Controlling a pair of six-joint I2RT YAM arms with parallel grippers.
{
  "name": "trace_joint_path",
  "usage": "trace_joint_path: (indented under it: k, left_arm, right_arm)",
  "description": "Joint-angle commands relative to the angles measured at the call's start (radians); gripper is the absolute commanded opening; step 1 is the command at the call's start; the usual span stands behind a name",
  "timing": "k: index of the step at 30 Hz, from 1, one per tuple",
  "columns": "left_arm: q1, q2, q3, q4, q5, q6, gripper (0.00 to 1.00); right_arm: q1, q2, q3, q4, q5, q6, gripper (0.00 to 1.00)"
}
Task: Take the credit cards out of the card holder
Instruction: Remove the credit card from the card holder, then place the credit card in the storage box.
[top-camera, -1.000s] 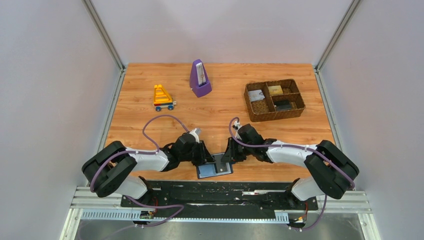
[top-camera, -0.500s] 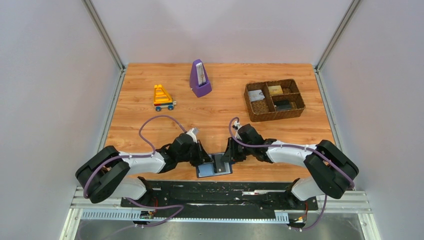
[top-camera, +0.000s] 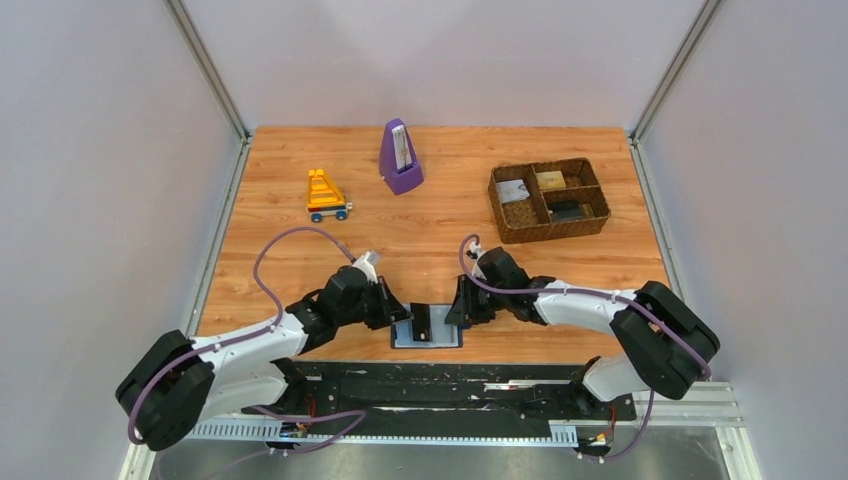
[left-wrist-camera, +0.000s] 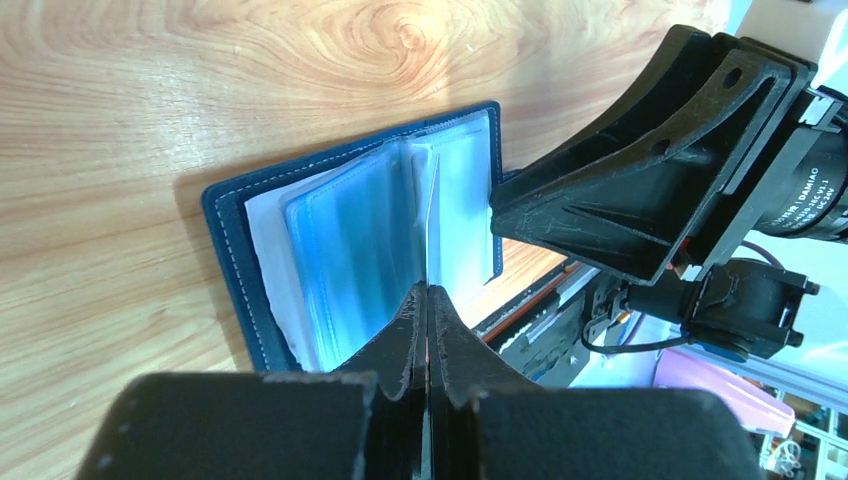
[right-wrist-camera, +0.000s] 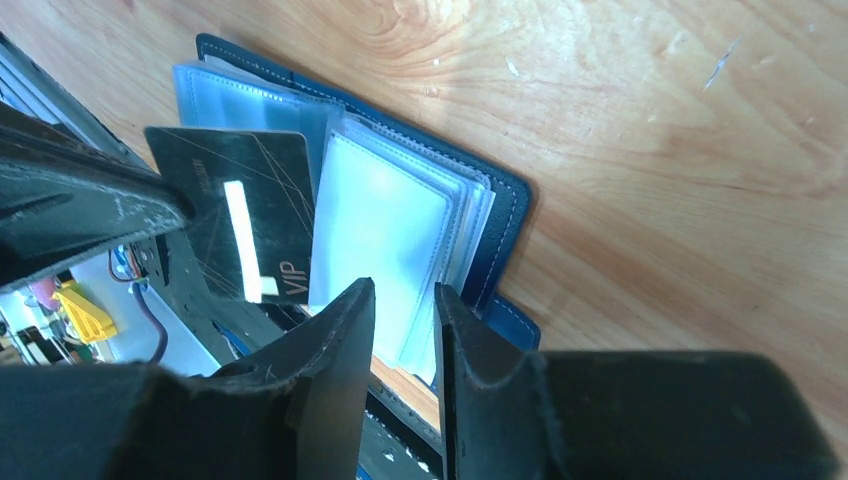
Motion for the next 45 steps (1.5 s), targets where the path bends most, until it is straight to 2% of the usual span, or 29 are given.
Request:
trace_joint_path:
  k: [1, 9, 15, 18, 24, 37, 41, 45]
  left_arm:
    - [0.009, -0.075, -0.003, -0.074, -0.018, 0.066, 0.0]
    - [0.009, -0.123, 0.003, -0.088, 0.017, 0.118, 0.0]
    - [0.01, -0.153, -0.006, -0.04, 0.059, 0.15, 0.0]
    - [0.009, -0.17, -0.007, -0.01, 0.096, 0.196, 0.0]
    - [0.009, -0.199, 0.012, 0.009, 0.202, 0.272, 0.0]
    - [0.009, -0.242, 0.001, 0.04, 0.233, 0.272, 0.0]
    - [0.01, -0.245, -0.008, 0.054, 0.234, 0.265, 0.0]
    - [0.01, -0.244, -0.01, 0.055, 0.229, 0.263, 0.0]
  right_arm:
    - [-0.01, -0.047, 0.053, -0.034, -0.053, -0.108, 0.31]
    - [-0.02, -0.07, 0.128, -0.031, -0.199, -0.227, 0.38]
    - [-0.036, -0.031, 0.156, 0.007, -0.304, -0.313, 0.52]
    - [-0.074, -0.004, 0.197, -0.002, -0.406, -0.391, 0.55]
    - [-0.113, 0.03, 0.271, -0.044, -0.525, -0.476, 0.55]
    - [-0.114, 0.091, 0.276, -0.078, -0.571, -0.51, 0.54]
    - [-0.112, 0.098, 0.266, -0.064, -0.604, -0.506, 0.49]
    - [-0.112, 0.082, 0.241, -0.039, -0.628, -0.5, 0.35]
